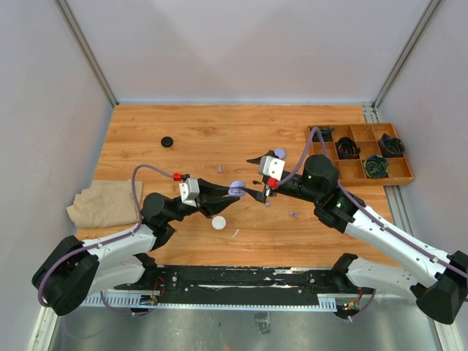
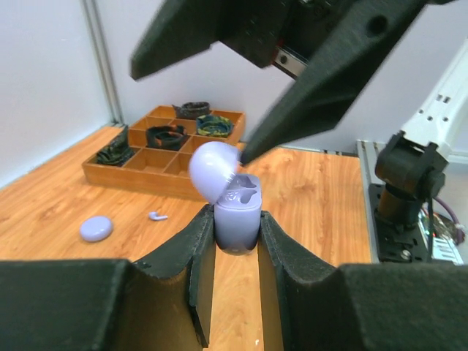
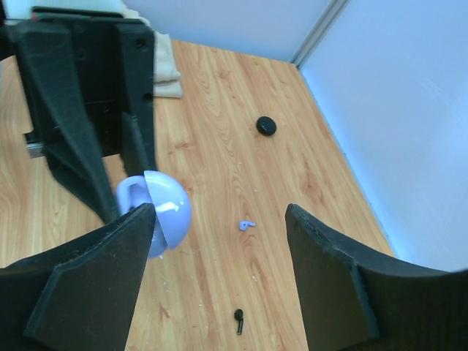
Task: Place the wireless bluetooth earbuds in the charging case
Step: Open the charging case.
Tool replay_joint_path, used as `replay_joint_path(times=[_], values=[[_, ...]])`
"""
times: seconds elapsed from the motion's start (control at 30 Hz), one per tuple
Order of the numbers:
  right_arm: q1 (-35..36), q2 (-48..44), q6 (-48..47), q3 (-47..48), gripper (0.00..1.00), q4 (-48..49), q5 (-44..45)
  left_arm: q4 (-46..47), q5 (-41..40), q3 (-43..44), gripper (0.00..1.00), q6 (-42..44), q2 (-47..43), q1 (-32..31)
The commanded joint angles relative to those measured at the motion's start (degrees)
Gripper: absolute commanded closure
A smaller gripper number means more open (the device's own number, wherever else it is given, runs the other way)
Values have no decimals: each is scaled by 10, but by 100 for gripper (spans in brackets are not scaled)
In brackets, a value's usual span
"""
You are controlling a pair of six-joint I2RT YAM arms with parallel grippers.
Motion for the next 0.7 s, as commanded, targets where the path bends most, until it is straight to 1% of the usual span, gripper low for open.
replay_joint_path(times=[0.0, 0.2, 0.37, 0.53, 0.67], values=[[2, -13, -6, 13, 27, 28, 43, -8, 36, 1, 100, 13, -8, -3], [2, -11, -5, 19, 27, 15, 49, -9, 35, -2, 100, 16, -14, -3], [2, -12, 10, 38, 26, -19, 41, -4, 11, -13, 100, 15, -14, -3], [2, -9, 54, 70, 26, -106, 87, -3, -26, -32, 100, 21, -19, -3], [0, -11, 101, 91, 24, -200, 161, -4, -59, -53, 100, 33, -34, -3]])
